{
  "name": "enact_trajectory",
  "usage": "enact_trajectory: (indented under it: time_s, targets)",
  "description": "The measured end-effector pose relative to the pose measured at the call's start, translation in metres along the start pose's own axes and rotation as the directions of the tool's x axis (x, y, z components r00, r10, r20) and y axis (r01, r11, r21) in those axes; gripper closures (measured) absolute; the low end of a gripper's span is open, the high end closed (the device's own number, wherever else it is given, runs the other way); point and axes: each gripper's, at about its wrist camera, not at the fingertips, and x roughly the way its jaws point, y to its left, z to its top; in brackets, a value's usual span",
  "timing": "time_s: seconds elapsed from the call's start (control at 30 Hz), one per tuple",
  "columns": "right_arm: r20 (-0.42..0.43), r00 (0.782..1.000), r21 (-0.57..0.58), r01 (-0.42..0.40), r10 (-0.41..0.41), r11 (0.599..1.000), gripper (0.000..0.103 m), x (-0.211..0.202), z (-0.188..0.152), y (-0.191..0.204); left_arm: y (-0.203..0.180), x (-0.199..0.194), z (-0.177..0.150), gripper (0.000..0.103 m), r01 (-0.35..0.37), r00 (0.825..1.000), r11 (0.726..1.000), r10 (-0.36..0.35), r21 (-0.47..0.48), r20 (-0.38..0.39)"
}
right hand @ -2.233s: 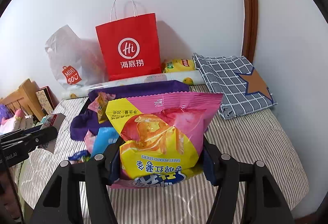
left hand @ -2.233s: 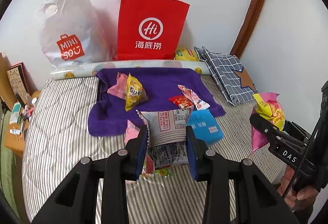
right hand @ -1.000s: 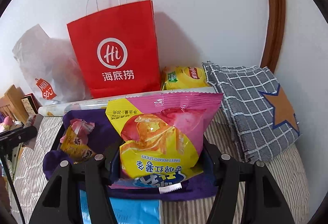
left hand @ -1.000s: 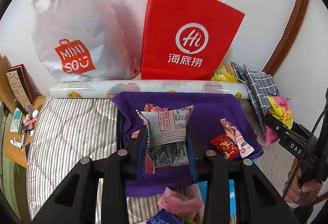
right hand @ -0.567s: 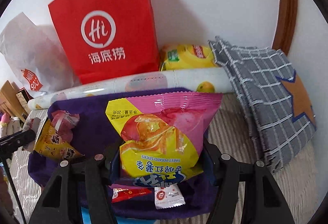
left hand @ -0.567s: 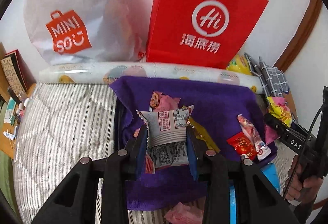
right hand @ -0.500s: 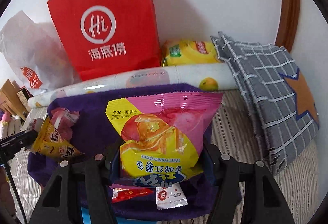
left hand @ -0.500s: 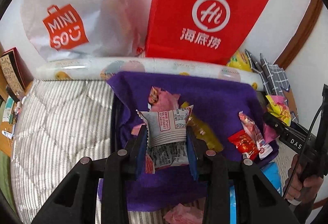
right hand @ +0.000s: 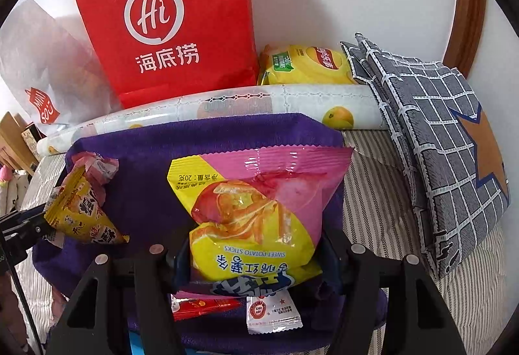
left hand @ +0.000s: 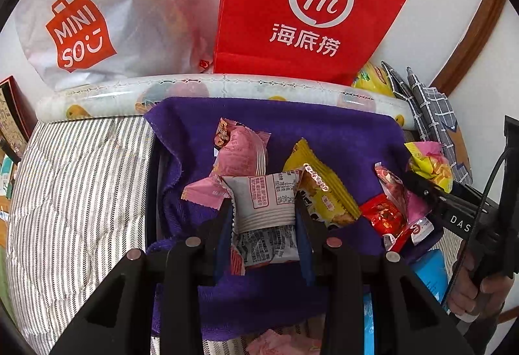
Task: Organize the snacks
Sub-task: 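Drop white packet on towel from left tool while right tool releases potato stick bag, then lower the right tool onto the green triangular snack bag and grasp it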
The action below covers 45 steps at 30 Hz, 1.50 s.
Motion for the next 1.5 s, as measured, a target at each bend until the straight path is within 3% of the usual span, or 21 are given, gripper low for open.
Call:
enact_trajectory:
  time_s: [0.2, 0.47, 0.67, 1.03, 1.5]
  targets:
    - [-0.008, 1.0, 0.001, -0.001, 0.001, 1.0, 0.041, 0.002, -0.001, -0.001, 0.001, 0.001, 0.001, 0.066, 0.003, 1.0, 1.0, -0.003, -0.001, -0.01]
    - [-0.007, 1.0, -0.003, -0.003, 0.003, 1.0, 0.022, -0.007, -0.002, 0.002, 0.003, 0.0, 0.001, 0.062, 0.008, 1.0, 1.0, -0.008, -0.006, -0.027]
    - [-0.011, 1.0, -0.004, 0.021, -0.021, 1.0, 0.022, -0.017, -0.002, 0.005, 0.003, -0.012, 0.001, 0.044, -0.031, 1.0, 1.0, 0.031, -0.003, -0.007]
    - [0.053, 0.996, 0.012, 0.069, -0.069, 0.998, 0.022, -0.072, -0.014, 0.015, -0.012, -0.06, -0.009, 0.028, -0.043, 0.997, 0.999, 0.042, 0.014, 0.063]
    - [0.153, 0.987, 0.05, 0.038, -0.045, 0.998, 0.022, -0.153, -0.04, 0.018, -0.037, -0.117, -0.041, 0.027, -0.041, 0.994, 0.998, 0.036, 0.042, 0.105]
